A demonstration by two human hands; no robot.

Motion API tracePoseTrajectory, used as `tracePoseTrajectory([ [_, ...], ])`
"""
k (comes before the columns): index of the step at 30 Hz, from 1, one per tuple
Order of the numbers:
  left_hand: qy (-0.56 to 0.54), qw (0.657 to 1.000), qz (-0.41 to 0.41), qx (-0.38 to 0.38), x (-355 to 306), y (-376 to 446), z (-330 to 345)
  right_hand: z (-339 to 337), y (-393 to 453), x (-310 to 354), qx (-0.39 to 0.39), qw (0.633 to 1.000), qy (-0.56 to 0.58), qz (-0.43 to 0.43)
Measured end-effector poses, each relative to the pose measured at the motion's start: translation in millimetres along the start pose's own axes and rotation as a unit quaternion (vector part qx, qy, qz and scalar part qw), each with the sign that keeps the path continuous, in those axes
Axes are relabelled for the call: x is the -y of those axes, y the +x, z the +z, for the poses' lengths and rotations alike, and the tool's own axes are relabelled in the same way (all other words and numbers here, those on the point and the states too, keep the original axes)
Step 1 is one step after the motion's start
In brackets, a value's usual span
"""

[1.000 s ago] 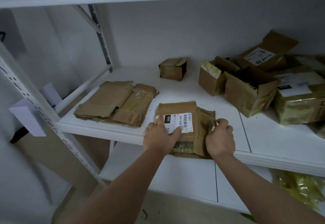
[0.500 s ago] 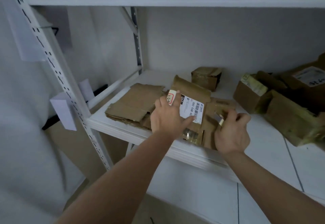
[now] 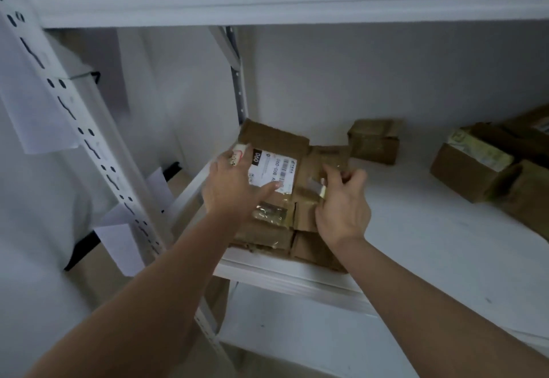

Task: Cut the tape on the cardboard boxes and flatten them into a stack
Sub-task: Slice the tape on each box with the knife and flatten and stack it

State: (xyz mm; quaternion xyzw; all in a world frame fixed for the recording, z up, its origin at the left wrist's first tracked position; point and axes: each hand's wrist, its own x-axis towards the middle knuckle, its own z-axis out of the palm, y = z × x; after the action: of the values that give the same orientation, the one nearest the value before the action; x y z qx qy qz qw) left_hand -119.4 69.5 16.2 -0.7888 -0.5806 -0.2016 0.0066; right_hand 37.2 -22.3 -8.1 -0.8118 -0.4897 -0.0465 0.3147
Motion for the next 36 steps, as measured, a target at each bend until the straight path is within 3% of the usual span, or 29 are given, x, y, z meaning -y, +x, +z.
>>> tracePoseTrajectory([
  [3,0.039,0.991,-0.006,0.128,18.5,-14.0,41.0,24.7,-16.6,-10.2,0.107,0.991,-0.077,0.012],
  [5,0.058,0.986,-0.001,0.158,26.1,-21.8,59.2,34.2,-22.7,-15.9,0.15,0.981,-0.12,0.004],
  [9,0.078,0.987,0.026,0.14,28.7,-13.3,57.5,28.8,-2.8,-11.3,0.091,0.989,-0.113,0.034],
  [11,0.09,0.987,0.051,0.125,21.5,-6.1,50.8,25.5,13.0,-12.8,0.05,0.994,-0.092,0.002],
  [14,0.054,0.983,0.111,0.138,13.6,-1.3,55.1,39.5,14.0,-22.3,0.154,0.981,-0.098,-0.063],
  [17,0.043,0.965,0.18,0.184,14.2,-4.6,68.7,56.6,1.8,-38.8,0.252,0.962,-0.094,-0.032],
  [36,0.078,0.969,0.151,0.179,17.3,-19.4,97.9,66.6,6.6,-47.2,0.236,0.963,-0.117,-0.057],
])
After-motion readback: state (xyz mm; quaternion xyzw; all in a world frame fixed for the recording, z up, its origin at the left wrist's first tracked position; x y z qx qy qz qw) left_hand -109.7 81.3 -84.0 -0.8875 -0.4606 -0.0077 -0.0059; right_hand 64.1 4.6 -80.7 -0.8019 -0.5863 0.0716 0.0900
